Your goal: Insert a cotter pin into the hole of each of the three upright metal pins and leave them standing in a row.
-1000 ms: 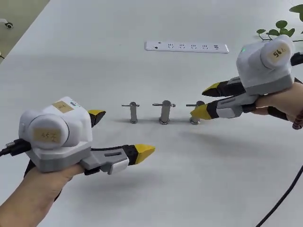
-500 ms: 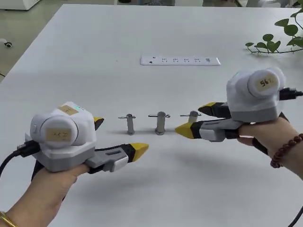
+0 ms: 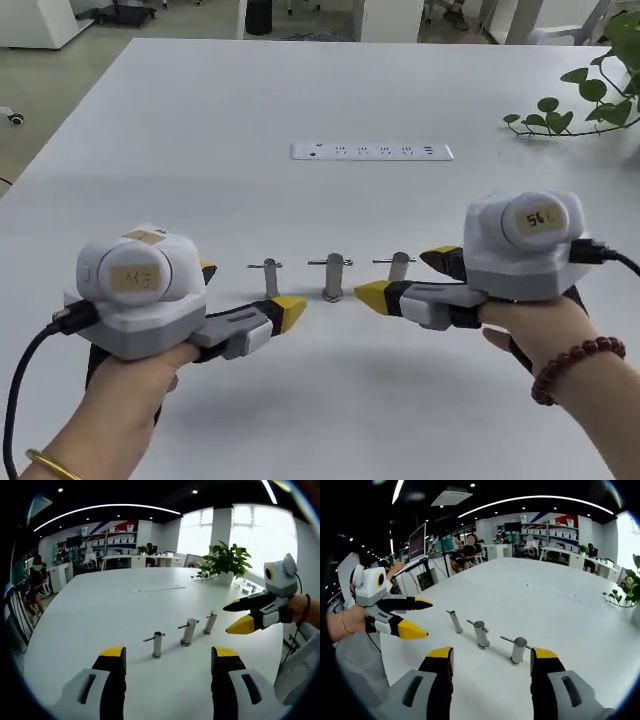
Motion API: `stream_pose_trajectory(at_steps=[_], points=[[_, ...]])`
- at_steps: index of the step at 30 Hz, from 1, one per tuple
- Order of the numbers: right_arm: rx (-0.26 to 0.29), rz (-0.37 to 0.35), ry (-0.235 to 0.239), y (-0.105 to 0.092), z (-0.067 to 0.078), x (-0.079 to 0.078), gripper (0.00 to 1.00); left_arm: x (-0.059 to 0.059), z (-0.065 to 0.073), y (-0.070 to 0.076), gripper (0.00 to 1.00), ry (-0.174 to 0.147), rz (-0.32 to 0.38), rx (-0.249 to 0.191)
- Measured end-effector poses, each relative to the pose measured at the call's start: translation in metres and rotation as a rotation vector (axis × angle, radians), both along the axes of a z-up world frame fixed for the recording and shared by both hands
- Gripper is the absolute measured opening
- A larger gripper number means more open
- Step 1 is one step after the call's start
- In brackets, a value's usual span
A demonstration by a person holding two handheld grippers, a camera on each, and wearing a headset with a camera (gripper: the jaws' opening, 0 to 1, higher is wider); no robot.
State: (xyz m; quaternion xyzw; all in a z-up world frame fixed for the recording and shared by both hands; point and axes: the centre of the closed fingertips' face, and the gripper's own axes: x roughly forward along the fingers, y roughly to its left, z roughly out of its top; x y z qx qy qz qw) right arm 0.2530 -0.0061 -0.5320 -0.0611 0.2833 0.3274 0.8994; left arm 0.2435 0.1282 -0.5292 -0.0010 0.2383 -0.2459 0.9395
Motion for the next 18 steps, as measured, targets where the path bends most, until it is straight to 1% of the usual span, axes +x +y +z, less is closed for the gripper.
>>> stream_pose_trajectory(at_steps=[3,5,8,13,15,17,18], points=[[-0.023,-0.015,-0.016,-0.0032,-0.0016,-0.0020,0.60,-0.0024,-0.0002,0.0006,0.68,0.008,0.009,-0.001],[-0.025,-0.023,-0.020,-0.0047,-0.0014,-0.0031,0.61,-0.0040,-0.0002,0.0012,0.68,0.012,0.013,0.000],[0.004,-0.040,-0.025,-0.0047,0.0013,-0.0054,0.61,-0.0060,0.0028,0.0010,0.68,0.006,0.017,-0.011],[0.002,-0.056,-0.040,-0.0072,0.0038,-0.0074,0.62,-0.0062,0.0056,0.0009,0.69,-0.002,0.023,-0.020],[0.018,-0.074,-0.045,-0.0083,0.0055,-0.0068,0.63,-0.0063,0.0062,0.0007,0.69,-0.003,0.030,-0.026],[0.024,-0.081,-0.048,-0.0081,0.0062,-0.0071,0.63,-0.0079,0.0060,-0.0006,0.69,-0.007,0.029,-0.020],[0.022,-0.081,-0.047,-0.0076,0.0061,-0.0078,0.63,-0.0090,0.0050,-0.0017,0.69,-0.008,0.023,-0.007]])
